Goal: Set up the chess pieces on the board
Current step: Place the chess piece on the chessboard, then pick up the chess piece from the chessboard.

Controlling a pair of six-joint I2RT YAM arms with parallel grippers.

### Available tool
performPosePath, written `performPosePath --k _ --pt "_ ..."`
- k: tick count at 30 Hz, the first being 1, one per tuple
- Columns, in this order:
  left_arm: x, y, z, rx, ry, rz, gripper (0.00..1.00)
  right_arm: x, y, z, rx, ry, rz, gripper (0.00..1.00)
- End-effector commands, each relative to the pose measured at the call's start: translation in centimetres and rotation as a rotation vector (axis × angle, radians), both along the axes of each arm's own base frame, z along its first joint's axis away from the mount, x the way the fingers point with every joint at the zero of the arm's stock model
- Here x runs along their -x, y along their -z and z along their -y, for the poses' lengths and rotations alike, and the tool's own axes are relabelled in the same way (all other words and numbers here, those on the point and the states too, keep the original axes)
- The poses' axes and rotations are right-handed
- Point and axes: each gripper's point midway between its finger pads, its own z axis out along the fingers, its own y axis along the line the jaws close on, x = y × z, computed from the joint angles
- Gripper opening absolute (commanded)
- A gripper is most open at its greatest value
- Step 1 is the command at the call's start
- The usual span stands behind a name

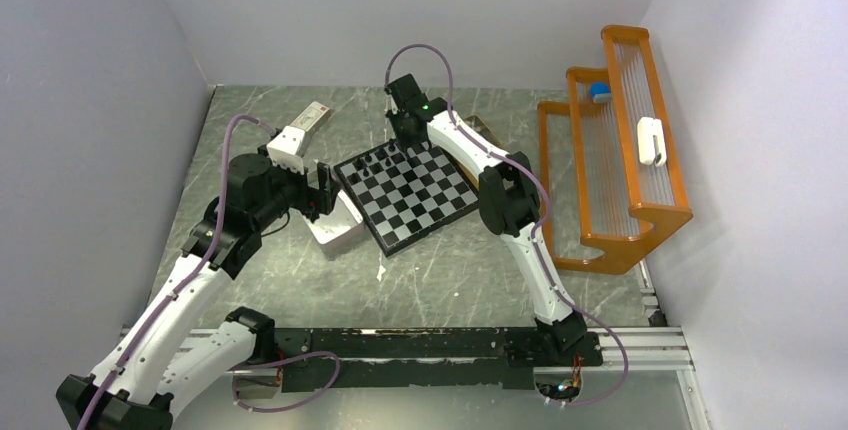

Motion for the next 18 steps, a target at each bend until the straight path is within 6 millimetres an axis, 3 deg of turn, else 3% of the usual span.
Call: performPosePath --k 1,8,14,18 --pt "-0.1 -1.1 -0.1 -0.005 -0.002 0.035 0.98 0.0 0.0 0.3 0.006 0.0 0.005 0.26" --pt "-0.2 -1.2 -0.1 -0.001 -0.003 0.035 0.98 0.9 -1.3 0.9 -0.035 -0.032 0.084 0.31" --pt "-0.3 -1.1 -0.4 -0.005 -0.028 0.033 0.98 1.4 0.1 1.5 -0.004 -0.036 0.077 0.32" --pt "-0.9 -0.6 -1.7 -0.011 -0.123 0.006 0.98 2.4 1.2 2.1 0.008 -0.049 0.056 0.33"
